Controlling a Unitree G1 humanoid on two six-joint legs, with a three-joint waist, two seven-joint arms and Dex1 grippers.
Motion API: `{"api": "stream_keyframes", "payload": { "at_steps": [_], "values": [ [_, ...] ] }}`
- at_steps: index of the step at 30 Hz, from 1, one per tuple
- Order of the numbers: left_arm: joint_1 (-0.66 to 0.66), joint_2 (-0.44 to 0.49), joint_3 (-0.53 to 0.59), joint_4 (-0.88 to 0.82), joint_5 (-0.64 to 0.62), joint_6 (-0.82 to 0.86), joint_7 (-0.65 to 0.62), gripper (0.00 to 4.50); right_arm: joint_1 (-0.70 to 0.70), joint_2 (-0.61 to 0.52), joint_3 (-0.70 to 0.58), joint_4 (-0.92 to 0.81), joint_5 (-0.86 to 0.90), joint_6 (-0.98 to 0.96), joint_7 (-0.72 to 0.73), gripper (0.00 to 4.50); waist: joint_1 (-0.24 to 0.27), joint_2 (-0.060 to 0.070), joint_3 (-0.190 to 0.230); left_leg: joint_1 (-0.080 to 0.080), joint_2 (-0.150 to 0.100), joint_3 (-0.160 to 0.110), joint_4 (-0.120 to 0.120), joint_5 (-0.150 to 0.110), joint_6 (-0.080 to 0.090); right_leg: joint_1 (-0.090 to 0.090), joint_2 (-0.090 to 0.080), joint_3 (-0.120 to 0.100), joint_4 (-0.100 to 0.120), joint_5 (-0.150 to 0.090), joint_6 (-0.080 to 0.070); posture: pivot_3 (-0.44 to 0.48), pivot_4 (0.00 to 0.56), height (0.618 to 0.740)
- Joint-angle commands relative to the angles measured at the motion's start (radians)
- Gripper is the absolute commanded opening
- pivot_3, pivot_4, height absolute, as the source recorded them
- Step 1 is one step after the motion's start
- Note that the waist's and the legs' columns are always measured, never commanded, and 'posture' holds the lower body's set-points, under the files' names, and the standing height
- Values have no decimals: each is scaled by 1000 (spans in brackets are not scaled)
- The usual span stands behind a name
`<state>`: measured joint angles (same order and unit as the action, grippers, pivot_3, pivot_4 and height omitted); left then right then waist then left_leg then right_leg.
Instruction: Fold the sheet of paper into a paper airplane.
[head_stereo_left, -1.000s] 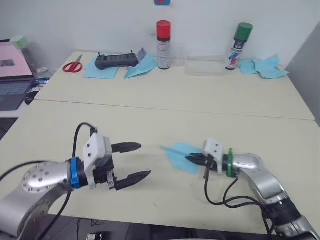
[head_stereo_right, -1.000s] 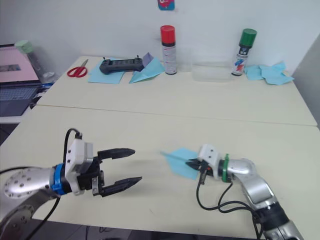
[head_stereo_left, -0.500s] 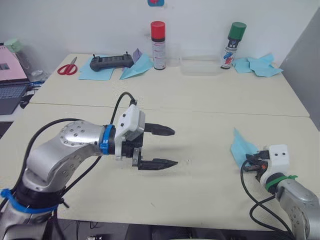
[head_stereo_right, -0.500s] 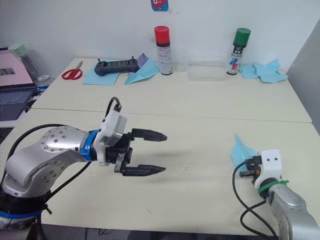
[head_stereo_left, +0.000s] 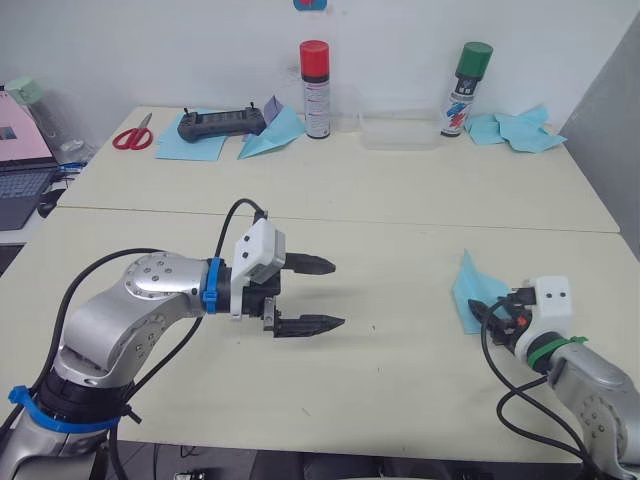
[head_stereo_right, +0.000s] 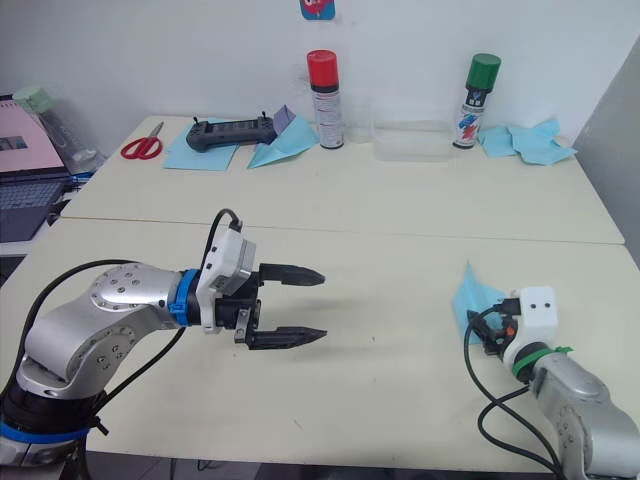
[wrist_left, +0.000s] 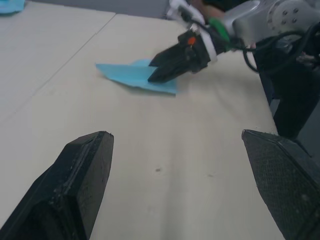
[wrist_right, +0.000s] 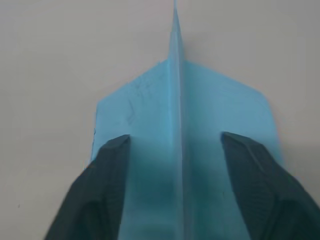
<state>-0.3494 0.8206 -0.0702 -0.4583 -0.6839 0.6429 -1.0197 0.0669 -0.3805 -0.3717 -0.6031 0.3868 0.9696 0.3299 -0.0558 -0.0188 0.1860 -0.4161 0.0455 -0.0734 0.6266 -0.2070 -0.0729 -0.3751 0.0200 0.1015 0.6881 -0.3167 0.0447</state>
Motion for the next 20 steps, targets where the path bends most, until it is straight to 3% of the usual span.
{"api": "stream_keyframes", "payload": {
  "at_steps": [1, 4, 6, 8, 12, 16, 20],
  "values": [
    [47, 18, 63, 23, 37, -50, -1, 4500, -34, -51, -49, -60, 60, 8, 32, 4477, 0, 0, 0, 0, 0, 0, 0, 0, 0, 0, 0, 0, 0, 0, 0, 0, 150, 740],
    [127, 35, 168, 73, 31, -38, 33, 4500, -80, -227, -97, -14, 135, -16, 205, 4477, -3, 3, 2, 0, 0, 1, 0, 0, 0, 0, 0, 1, 0, 0, 0, 0, 150, 740],
    [163, 58, 230, 112, 60, -43, 59, 4500, -80, -378, -134, 72, 194, -133, 462, 4477, 0, 2, 2, 0, -1, 2, 1, 0, 0, 0, -2, 1, 0, 0, 0, 0, 150, 740],
    [185, 92, 291, 161, 89, -59, 65, 4500, -74, -517, -171, 235, 161, -293, 652, 4477, 1, 2, 2, 0, 0, 1, 0, 0, 0, 1, -2, -1, -2, 0, 0, 0, 150, 740],
    [214, 160, 400, 248, 147, -102, 65, 4500, -134, -712, -224, 523, 165, -359, 842, 4477, 6, 1, 3, 0, -1, 2, 0, 0, 0, 2, -3, -1, -6, 0, 1, 0, 150, 740],
    [228, 207, 487, 309, 164, -105, 60, 4500, -130, -813, -211, 674, 139, -420, 969, 4477, 5, 1, 3, 0, -1, 4, -1, 0, 1, 1, -4, -1, -7, 0, 0, 0, 150, 740],
    [216, 220, 492, 324, 188, -132, 54, 4500, -140, -818, -164, 731, 113, -506, 1019, 4477, 5, 2, 3, 0, 0, 4, -1, -1, 1, 1, -4, -1, -7, 0, 0, 0, 150, 740]
  ]
}}
